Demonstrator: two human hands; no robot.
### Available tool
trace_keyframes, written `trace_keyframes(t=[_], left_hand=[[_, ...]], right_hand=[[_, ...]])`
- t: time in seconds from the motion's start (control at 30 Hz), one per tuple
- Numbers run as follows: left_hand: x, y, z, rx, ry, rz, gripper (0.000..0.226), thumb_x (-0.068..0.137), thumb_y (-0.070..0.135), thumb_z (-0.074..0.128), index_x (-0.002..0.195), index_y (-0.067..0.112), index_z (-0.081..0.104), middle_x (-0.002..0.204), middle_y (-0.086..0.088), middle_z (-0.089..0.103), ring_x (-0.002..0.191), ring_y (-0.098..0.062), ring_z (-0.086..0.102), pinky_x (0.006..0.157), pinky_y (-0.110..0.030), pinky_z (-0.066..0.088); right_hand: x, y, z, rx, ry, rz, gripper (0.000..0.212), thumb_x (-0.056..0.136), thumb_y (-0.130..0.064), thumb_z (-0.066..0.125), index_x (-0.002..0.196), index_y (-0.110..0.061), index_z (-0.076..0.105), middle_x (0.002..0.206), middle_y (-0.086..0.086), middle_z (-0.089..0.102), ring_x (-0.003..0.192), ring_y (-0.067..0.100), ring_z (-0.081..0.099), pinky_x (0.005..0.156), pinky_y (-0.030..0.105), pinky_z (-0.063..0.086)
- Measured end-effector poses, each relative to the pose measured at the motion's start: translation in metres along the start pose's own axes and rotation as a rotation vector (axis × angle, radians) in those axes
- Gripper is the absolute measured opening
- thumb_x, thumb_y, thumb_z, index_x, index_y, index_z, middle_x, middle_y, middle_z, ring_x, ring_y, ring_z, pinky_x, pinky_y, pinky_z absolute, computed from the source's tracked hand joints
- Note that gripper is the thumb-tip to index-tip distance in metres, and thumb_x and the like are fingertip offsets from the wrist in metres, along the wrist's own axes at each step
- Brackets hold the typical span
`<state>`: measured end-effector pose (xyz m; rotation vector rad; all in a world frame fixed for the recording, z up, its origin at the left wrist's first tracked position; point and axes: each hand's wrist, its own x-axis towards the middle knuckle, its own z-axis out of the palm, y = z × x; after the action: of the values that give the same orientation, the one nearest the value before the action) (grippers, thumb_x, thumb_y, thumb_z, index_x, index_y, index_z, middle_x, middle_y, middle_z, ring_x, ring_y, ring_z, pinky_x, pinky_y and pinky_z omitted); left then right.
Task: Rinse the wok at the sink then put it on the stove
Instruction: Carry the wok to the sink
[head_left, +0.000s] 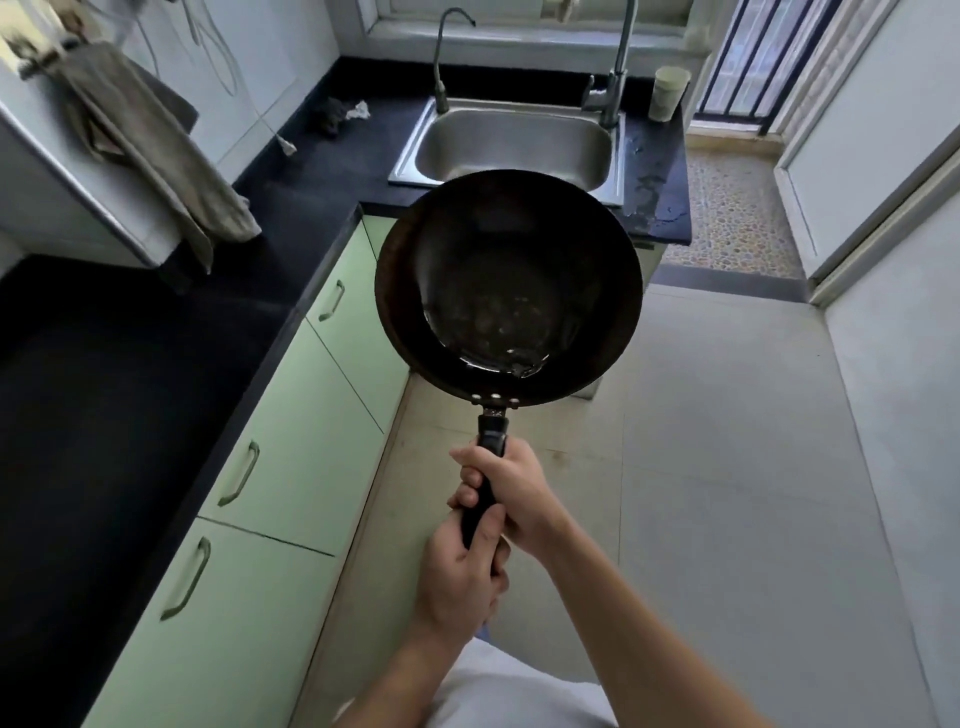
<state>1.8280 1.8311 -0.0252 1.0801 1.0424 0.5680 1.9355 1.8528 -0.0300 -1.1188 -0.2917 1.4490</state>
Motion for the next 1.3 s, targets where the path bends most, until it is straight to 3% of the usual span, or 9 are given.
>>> trace_keyframes(t=[0.3,0.63,0.93,1.3], left_hand=[[0.140,0.077,-0.060,0.027,-0.061,0.020,0.024,0.098,0.016,0.049,0.077,0.004,0.046,0.053,-0.006,0.035,0.033,-0.011,0.027,0.032,-0.018,0.024],[0.232,0.115,-0.072,0.019,-0.107,-0.013,0.025,0.099,0.016,0.048,0.077,0.004,0.046,0.052,-0.006,0.038,0.032,-0.013,0.028,0.032,-0.018,0.025],[0.332,0.144,-0.035,0.051,-0.138,-0.006,0.026,0.098,0.016,0.048,0.077,0.003,0.045,0.050,-0.001,0.039,0.030,-0.011,0.030,0.030,-0.018,0.025],[0.460,0.187,0.050,0.058,-0.037,-0.059,0.028,0.098,0.022,0.049,0.079,0.003,0.046,0.051,0.000,0.043,0.031,-0.012,0.031,0.031,-0.018,0.026]], right_hand=[[0.139,-0.061,0.063,0.030,0.044,-0.022,0.042,0.094,0.000,0.060,0.059,-0.017,0.046,0.053,0.002,0.042,0.041,0.015,0.043,0.057,0.034,0.046],[0.225,-0.105,0.075,0.029,0.097,-0.024,0.035,0.094,0.000,0.060,0.067,-0.014,0.042,0.054,0.001,0.042,0.041,0.014,0.045,0.057,0.034,0.047],[0.314,-0.161,0.038,0.078,0.103,-0.007,0.033,0.095,-0.001,0.060,0.069,-0.014,0.044,0.053,0.001,0.042,0.041,0.014,0.045,0.055,0.032,0.050],[0.425,-0.263,-0.028,0.058,0.051,0.064,0.038,0.095,0.000,0.059,0.064,-0.016,0.043,0.051,-0.001,0.043,0.040,0.014,0.044,0.054,0.030,0.050]])
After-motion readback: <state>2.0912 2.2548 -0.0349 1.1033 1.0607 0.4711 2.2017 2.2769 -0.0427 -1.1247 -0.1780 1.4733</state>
